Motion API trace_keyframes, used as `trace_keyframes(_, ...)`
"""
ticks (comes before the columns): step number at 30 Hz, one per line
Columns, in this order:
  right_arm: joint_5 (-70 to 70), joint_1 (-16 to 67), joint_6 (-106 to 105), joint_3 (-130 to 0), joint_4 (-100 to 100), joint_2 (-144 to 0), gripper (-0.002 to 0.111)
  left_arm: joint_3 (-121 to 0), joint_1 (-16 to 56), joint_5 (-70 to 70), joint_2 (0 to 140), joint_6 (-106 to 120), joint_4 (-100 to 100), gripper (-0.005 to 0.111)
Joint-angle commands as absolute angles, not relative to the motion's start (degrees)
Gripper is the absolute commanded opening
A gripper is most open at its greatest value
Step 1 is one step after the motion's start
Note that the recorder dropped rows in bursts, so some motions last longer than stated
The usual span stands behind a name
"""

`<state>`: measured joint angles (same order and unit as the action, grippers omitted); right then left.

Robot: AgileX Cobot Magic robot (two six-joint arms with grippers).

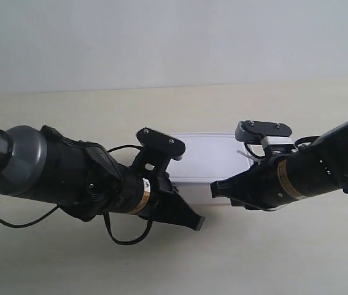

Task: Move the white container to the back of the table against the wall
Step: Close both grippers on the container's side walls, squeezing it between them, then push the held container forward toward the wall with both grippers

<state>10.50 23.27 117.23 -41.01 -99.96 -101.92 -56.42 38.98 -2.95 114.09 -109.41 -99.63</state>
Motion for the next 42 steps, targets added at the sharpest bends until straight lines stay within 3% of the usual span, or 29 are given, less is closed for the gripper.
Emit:
trace_keyframes(1,8.3,23.4,115.4,-42.9,-99.9,-103.5,0.0,-58.6,38.4,-3.4,115.7,-109.4,-99.9,0.0)
trace_keyframes(42,1.5,23.2,111.9,-66.1,-99.9,-119.3,0.0,-78.0,28.9,-2.6,128.2,-102.1,-99.9,0.0)
